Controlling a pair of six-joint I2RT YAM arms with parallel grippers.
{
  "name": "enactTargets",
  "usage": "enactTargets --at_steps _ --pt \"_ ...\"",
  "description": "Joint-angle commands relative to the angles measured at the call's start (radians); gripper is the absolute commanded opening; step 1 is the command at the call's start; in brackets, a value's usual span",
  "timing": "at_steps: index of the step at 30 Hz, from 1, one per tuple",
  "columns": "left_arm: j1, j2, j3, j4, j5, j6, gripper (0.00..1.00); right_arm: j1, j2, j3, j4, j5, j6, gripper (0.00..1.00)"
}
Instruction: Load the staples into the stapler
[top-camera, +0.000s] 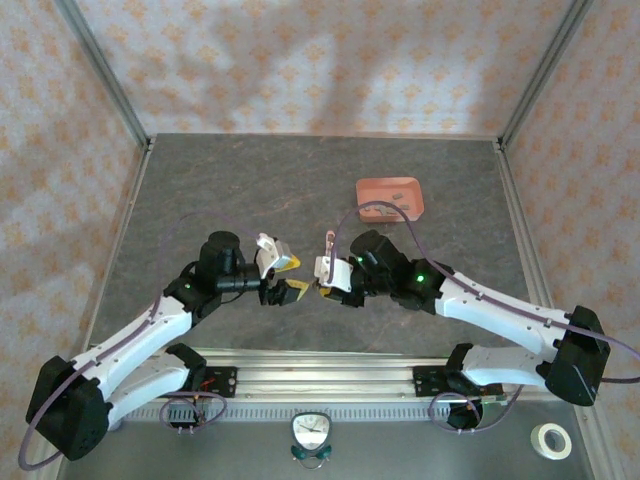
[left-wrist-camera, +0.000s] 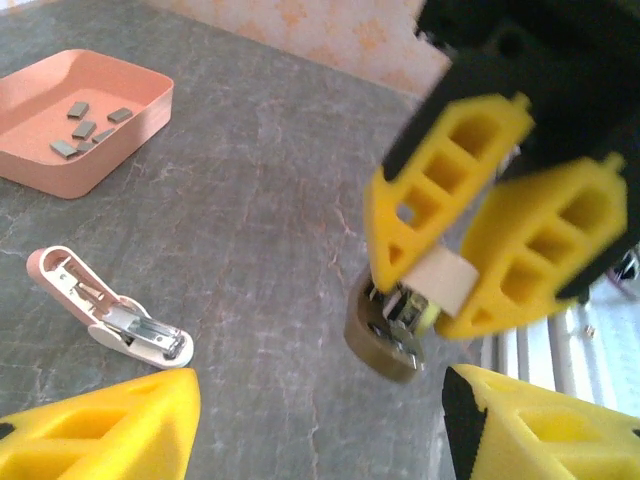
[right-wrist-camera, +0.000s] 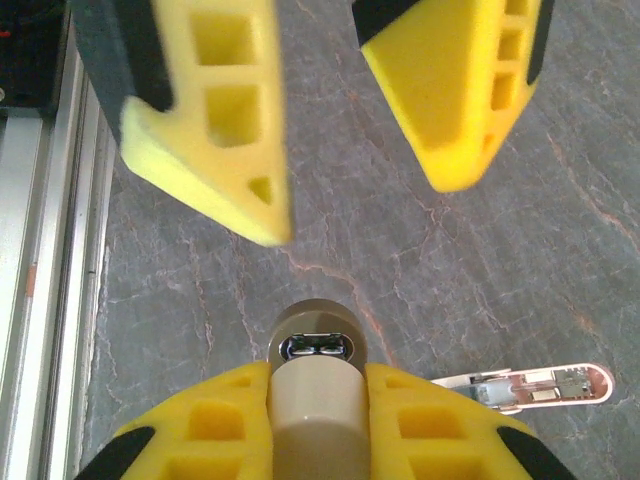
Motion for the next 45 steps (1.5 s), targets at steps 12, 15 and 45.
enactTargets --at_steps 12,15,45 --pt "-0.006 0.056 0.049 0.068 0.012 -0.364 0.64 -0.008 -0.008 0.036 0.11 0.006 0.024 0.08" --pt "-0.007 0.067 0.052 0.046 0.009 -0.349 0.63 -0.009 -0.011 0.037 0.121 -0.002 0.03 0.08" --pt "-0.011 0.139 0.097 -0.158 -0.187 -0.169 0.57 -0.064 -0.153 -0.048 0.339 -0.076 0.218 0.0"
